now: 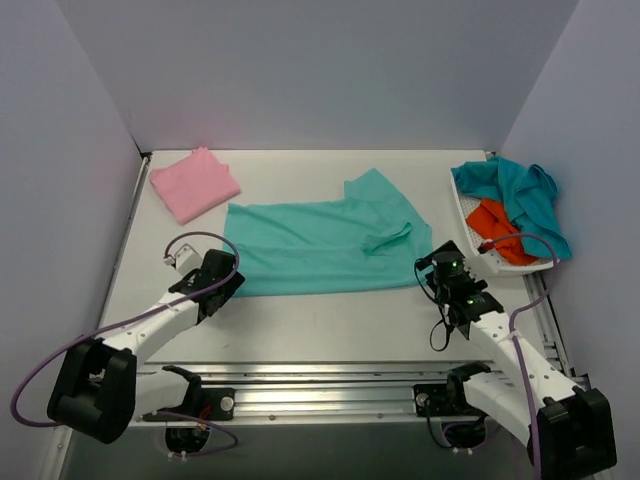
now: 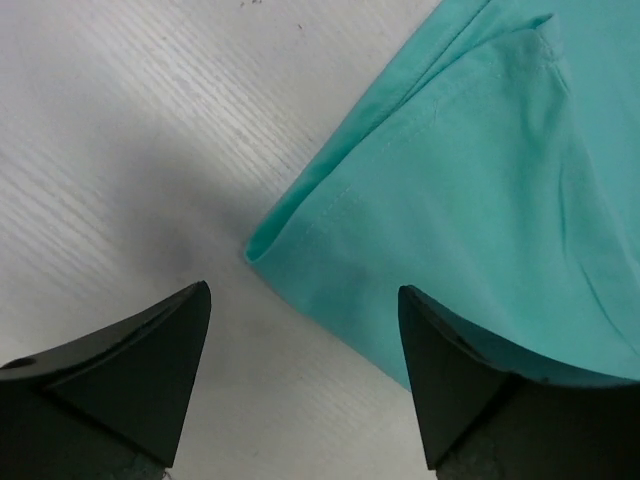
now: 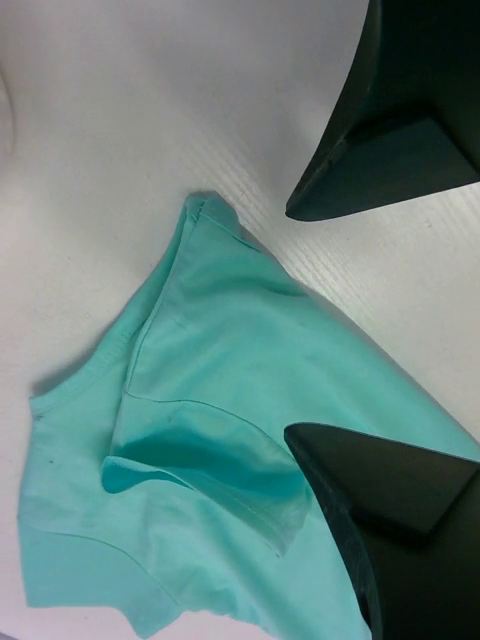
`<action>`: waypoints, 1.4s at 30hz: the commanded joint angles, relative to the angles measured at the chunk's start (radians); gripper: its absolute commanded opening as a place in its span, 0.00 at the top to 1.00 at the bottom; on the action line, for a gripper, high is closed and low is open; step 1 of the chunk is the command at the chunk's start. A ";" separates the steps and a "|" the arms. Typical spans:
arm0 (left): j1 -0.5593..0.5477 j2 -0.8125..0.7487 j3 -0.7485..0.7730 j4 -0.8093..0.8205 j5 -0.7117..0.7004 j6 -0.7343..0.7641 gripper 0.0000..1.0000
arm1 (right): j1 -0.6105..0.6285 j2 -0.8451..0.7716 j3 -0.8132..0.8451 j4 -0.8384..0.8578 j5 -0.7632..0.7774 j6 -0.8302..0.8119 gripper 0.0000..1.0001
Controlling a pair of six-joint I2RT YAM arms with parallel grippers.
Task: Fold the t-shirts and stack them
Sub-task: Fold the flattened tshirt in 1/3 of the way, then grap the side of the flattened tshirt furthest away from the robot with both arms
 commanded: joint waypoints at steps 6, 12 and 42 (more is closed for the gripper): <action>-0.005 -0.154 0.104 -0.057 -0.061 -0.003 0.04 | -0.005 -0.128 0.112 -0.201 0.094 -0.012 0.14; 0.023 -0.042 0.331 0.024 -0.099 0.129 0.03 | -0.004 0.096 0.271 0.036 0.058 -0.112 0.15; 0.252 0.572 0.720 0.343 0.249 0.368 0.11 | -0.159 1.521 1.552 0.193 -0.256 -0.472 0.13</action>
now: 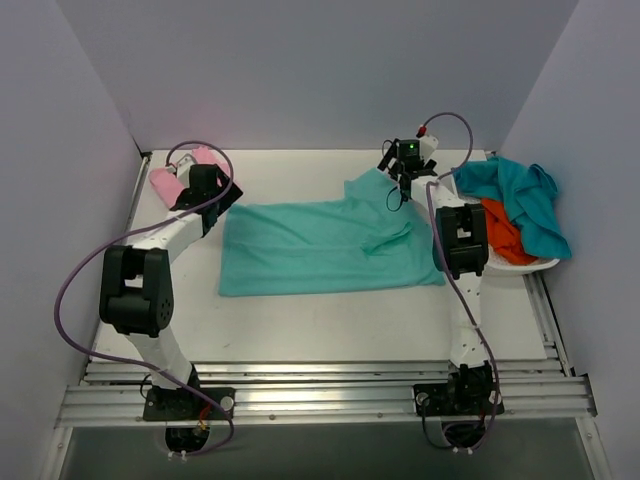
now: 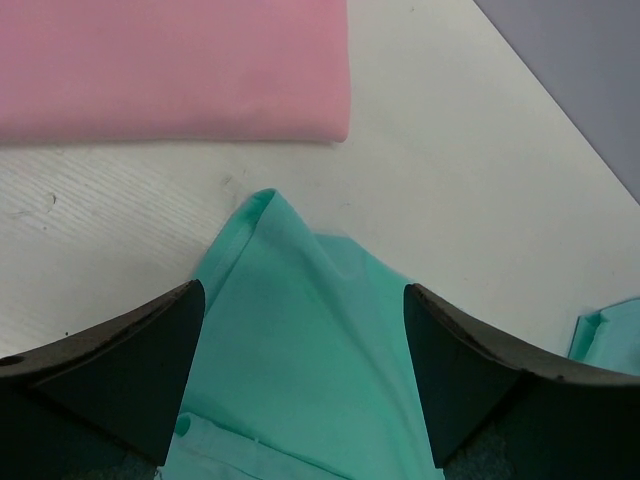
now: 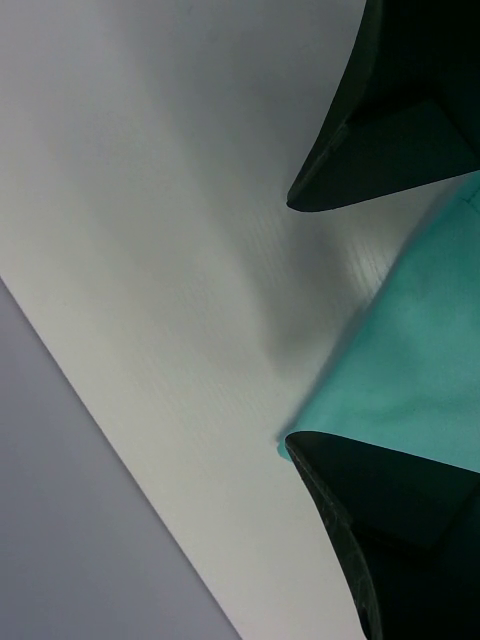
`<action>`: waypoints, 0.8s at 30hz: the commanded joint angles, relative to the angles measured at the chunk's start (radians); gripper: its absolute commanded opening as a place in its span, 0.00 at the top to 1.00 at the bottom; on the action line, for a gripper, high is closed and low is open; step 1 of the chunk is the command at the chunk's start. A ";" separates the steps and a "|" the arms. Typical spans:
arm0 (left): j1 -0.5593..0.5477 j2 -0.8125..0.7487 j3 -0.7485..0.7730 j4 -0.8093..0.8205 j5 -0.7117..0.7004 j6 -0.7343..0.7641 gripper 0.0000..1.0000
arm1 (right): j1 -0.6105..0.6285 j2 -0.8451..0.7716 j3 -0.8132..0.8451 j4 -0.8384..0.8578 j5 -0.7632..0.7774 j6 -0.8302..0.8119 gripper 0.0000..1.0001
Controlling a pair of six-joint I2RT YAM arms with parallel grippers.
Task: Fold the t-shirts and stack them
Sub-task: Grap the side of the flattened tshirt furthest away from the robot with both arms
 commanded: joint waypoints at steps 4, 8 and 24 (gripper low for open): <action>0.006 -0.005 0.046 0.066 0.035 0.017 0.12 | -0.021 0.027 0.060 0.029 -0.088 0.019 0.13; 0.006 -0.016 0.035 0.073 0.033 0.017 0.12 | -0.011 0.064 0.082 0.047 -0.142 0.044 0.13; 0.006 -0.019 0.012 0.082 0.031 0.010 0.14 | 0.078 0.136 0.152 0.017 -0.191 0.038 0.13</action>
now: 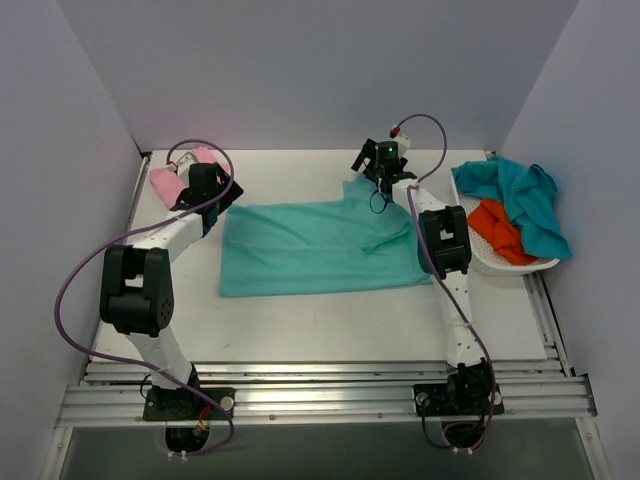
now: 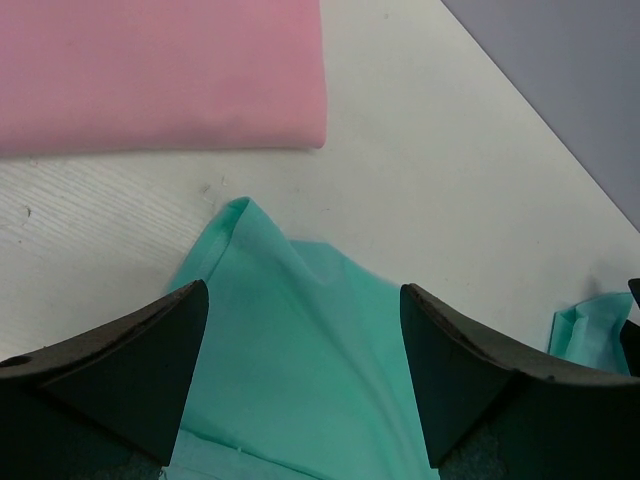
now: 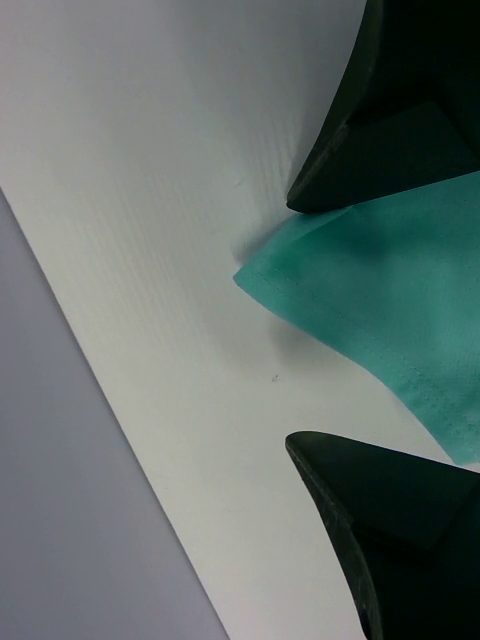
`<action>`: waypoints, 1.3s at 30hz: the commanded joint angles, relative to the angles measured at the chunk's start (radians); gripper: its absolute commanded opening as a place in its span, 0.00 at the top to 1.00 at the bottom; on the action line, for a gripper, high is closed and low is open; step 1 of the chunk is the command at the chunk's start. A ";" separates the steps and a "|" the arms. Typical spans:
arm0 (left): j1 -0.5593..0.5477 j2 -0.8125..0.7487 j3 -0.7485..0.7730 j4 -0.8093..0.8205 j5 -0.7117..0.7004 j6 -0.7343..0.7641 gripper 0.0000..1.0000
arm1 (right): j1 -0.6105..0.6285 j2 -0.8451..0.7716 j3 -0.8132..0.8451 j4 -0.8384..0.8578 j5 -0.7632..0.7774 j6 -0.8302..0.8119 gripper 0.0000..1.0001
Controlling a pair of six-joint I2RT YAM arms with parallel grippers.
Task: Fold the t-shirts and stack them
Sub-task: Grap the side of the flattened tshirt furthest away from the robot with both arms
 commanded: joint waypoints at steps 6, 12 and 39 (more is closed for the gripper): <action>0.007 -0.040 -0.002 0.044 -0.007 0.011 0.14 | 0.004 0.022 0.017 -0.049 -0.018 -0.003 0.22; 0.012 -0.045 -0.007 0.041 -0.008 0.011 0.14 | -0.010 0.022 0.002 -0.045 -0.026 0.000 0.65; 0.024 0.196 0.113 -0.017 -0.054 0.002 0.15 | -0.054 -0.046 -0.156 0.029 -0.075 0.020 1.00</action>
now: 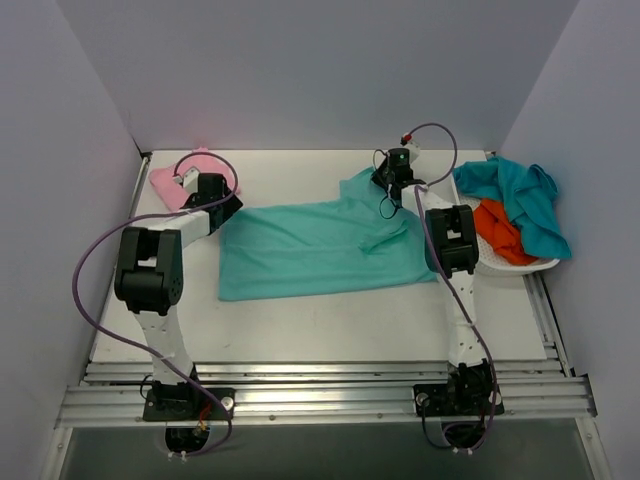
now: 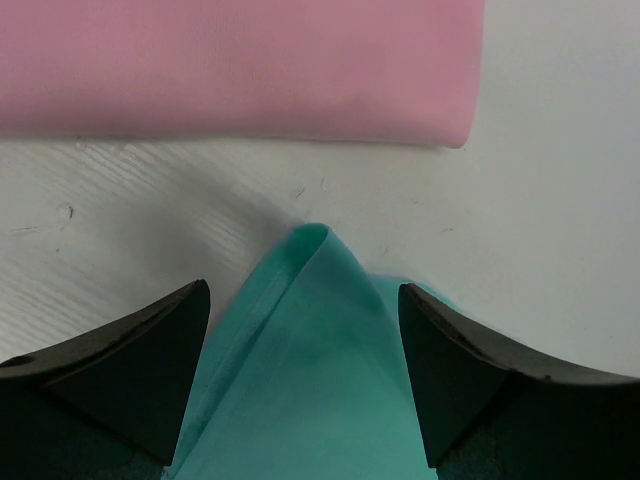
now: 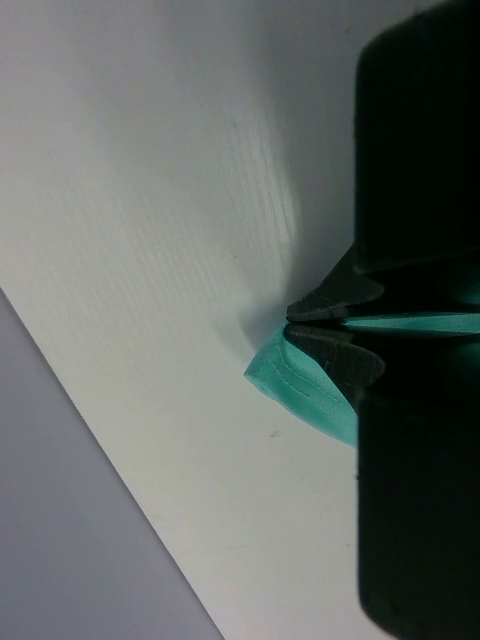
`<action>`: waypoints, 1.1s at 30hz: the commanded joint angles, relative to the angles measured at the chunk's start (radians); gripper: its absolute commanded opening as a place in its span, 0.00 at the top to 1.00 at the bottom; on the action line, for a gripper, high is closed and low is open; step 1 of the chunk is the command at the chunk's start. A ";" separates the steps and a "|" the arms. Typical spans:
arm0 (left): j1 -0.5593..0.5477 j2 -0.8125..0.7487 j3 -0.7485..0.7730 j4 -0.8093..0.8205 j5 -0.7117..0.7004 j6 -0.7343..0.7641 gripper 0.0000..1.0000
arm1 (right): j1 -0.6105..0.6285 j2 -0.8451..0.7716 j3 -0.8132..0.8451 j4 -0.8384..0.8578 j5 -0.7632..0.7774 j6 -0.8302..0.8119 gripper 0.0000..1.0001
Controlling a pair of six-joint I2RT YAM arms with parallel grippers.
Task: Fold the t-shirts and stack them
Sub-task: Grap the side of the flattened tshirt furthest away from the robot with both arms
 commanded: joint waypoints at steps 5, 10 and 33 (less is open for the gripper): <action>0.006 0.085 0.112 0.010 0.019 -0.009 0.16 | -0.009 -0.024 -0.039 -0.068 -0.001 -0.008 1.00; 0.006 0.127 0.162 0.010 0.023 -0.015 0.18 | -0.010 -0.019 -0.042 -0.064 -0.003 -0.006 1.00; 0.012 0.200 0.245 -0.019 0.057 -0.041 0.82 | -0.020 0.005 -0.034 -0.059 -0.001 -0.005 1.00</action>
